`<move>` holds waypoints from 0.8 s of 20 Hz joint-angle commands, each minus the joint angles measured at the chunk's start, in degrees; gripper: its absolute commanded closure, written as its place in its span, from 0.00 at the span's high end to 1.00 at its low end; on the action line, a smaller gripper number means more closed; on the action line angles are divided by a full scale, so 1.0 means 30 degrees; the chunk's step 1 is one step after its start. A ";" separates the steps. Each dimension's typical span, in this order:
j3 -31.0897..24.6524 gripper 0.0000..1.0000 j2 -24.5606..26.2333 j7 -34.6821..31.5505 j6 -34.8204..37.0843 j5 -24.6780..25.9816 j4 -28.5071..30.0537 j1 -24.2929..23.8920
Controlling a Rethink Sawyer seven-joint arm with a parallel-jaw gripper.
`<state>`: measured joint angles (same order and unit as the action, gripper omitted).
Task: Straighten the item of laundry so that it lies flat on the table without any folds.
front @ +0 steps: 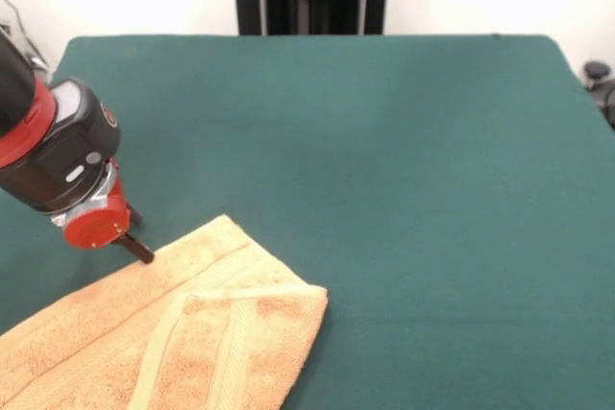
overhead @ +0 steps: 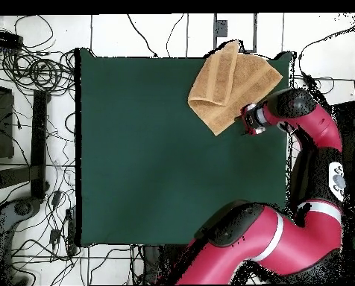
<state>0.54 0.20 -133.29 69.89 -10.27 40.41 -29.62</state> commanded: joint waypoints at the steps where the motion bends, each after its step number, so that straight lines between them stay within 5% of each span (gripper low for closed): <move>1: -0.1295 1.00 0.0739 0.4400 -0.3862 0.2727 0.3876 0.1385; 9: -0.1837 1.00 0.0579 0.2438 -0.0895 0.1862 0.3960 0.1116; 11: -0.1717 1.00 0.2652 0.2470 0.1244 0.2056 0.0140 0.0709; 16: -0.1656 1.00 0.2397 0.1801 0.2275 0.1697 0.0465 0.0701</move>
<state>0.46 0.56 -133.29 71.57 -6.83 37.79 -28.50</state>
